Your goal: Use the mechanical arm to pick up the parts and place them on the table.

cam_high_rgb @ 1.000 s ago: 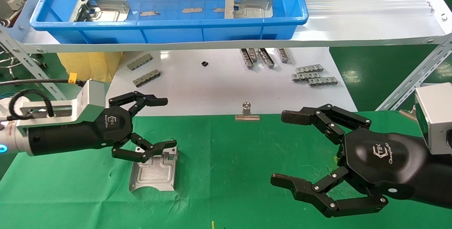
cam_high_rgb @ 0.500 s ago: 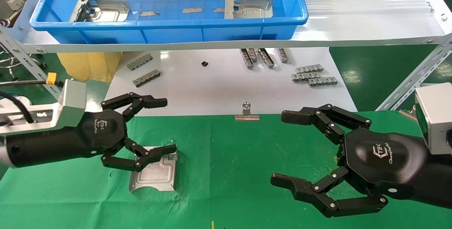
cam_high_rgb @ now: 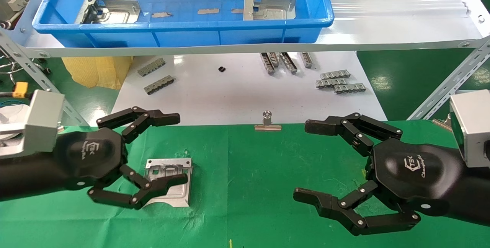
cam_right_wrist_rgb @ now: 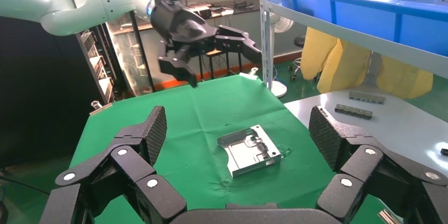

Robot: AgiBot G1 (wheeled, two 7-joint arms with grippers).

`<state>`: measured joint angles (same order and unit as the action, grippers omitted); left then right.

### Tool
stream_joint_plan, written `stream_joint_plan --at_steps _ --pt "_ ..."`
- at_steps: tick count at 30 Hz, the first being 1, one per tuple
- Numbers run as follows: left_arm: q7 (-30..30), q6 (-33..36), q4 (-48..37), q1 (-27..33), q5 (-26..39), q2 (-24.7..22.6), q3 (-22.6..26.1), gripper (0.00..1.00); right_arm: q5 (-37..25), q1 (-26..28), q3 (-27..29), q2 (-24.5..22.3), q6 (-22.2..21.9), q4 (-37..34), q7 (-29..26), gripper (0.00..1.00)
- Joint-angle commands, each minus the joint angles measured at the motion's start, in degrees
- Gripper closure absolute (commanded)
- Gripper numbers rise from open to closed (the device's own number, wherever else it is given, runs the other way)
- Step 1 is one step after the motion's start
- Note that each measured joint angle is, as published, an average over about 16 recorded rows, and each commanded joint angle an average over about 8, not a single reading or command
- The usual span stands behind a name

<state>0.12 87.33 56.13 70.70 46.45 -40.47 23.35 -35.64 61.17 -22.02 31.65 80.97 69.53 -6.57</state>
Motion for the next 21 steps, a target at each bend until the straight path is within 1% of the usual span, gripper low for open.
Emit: stream_joint_plan --at_steps 1,14,21 --pt "-1.45 -0.22 2.32 -1.22 -0.61 0.73 -0.98 0.00 0.00 0.00 0.00 0.00 0.00 0.00 0.00 0.00" --pt "-10.25 -1.52 16.53 -8.64 -4.35 5.15 -6.93 0.00 0.00 0.00 0.00 0.00 0.00 0.00 0.00 0.00" --pt "-11.54 -1.81 19.39 -10.14 -5.21 6.05 -8.15 0.00 0.01 -0.01 0.00 -0.01 -0.02 -0.01 0.00 0.00"
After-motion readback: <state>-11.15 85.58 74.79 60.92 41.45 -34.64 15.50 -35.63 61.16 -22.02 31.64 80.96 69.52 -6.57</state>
